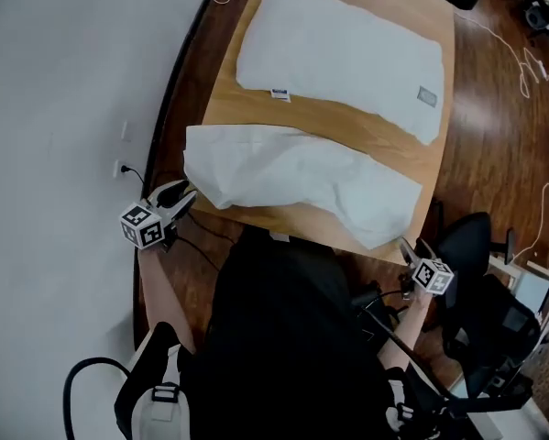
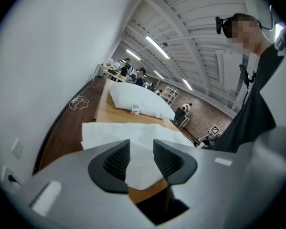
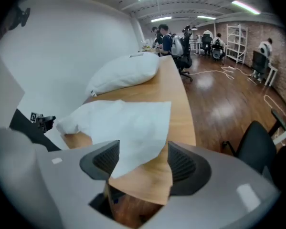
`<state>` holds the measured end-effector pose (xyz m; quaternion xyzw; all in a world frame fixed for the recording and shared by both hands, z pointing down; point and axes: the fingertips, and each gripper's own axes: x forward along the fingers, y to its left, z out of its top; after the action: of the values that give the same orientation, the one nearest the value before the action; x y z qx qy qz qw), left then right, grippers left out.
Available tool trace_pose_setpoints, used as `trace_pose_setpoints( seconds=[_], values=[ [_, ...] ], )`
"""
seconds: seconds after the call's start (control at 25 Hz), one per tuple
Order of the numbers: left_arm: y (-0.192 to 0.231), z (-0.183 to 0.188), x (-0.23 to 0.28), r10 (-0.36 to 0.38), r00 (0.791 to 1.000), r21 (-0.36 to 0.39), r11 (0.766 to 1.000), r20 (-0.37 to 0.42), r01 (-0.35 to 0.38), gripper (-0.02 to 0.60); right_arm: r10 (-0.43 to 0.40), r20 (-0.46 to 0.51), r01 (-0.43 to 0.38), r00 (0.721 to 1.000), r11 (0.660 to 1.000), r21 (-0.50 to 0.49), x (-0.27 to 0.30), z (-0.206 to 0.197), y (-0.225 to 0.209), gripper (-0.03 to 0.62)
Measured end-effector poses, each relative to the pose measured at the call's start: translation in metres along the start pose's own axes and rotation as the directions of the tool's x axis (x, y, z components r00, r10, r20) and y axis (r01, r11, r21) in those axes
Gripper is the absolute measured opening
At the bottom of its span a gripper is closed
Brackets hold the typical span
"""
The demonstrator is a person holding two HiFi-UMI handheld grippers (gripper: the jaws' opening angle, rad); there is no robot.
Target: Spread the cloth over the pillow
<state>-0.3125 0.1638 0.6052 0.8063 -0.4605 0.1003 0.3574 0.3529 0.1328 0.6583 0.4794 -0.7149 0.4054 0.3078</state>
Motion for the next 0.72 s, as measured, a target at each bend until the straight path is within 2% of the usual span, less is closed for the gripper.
trace_pose_setpoints(
  seconds=[0.08, 0.12, 0.2, 0.28, 0.36, 0.4, 0.48, 0.6, 0.68, 0.72],
  values=[
    [0.042, 0.013, -0.004, 0.135, 0.99, -0.021, 0.991, 0.029, -0.134, 0.182, 0.007, 0.091, -0.011, 0.996, 0.999, 0.046, -0.001, 0.029, -0.017, 0.321],
    [0.067, 0.014, 0.003, 0.197, 0.98, -0.041, 0.98, 0.018, -0.196, 0.189, 0.017, 0.133, -0.028, 0.991, 0.996, 0.082, 0.004, 0.041, -0.021, 0.321],
    [0.101, 0.006, 0.027, 0.249, 0.966, -0.086, 0.963, -0.064, -0.254, 0.239, 0.049, 0.179, -0.075, 0.983, 0.987, 0.144, 0.018, 0.052, -0.02, 0.321],
    [0.105, -0.007, 0.05, 0.236, 0.952, -0.108, 0.96, -0.194, -0.259, 0.239, 0.076, 0.177, -0.104, 0.981, 0.983, 0.152, 0.028, 0.056, -0.011, 0.319],
    [0.096, -0.018, 0.068, 0.2, 0.926, -0.151, 0.954, -0.32, -0.258, 0.237, 0.09, 0.175, -0.117, 0.98, 0.982, 0.149, 0.032, 0.059, -0.003, 0.319],
    [0.09, -0.019, 0.075, 0.184, 0.915, -0.186, 0.947, -0.359, -0.263, 0.209, 0.095, 0.181, -0.124, 0.979, 0.98, 0.156, 0.032, 0.061, -0.002, 0.319],
    [0.08, -0.014, 0.083, 0.174, 0.907, -0.241, 0.929, -0.385, -0.28, 0.171, 0.097, 0.198, -0.132, 0.975, 0.976, 0.172, 0.027, 0.061, -0.002, 0.319],
    [0.082, -0.02, 0.092, 0.186, 0.877, -0.226, 0.924, -0.444, -0.31, 0.138, 0.085, 0.214, -0.125, 0.973, 0.976, 0.181, 0.01, 0.064, -0.009, 0.319],
    [0.086, -0.036, 0.104, 0.187, 0.838, -0.188, 0.928, -0.512, -0.321, 0.103, 0.071, 0.21, -0.111, 0.975, 0.976, 0.186, 0.001, 0.069, -0.017, 0.319],
    [0.091, -0.042, 0.108, 0.2, 0.819, -0.16, 0.93, -0.538, -0.332, 0.045, 0.06, 0.198, -0.098, 0.978, 0.977, 0.188, 0.0, 0.071, -0.021, 0.319]
  ],
)
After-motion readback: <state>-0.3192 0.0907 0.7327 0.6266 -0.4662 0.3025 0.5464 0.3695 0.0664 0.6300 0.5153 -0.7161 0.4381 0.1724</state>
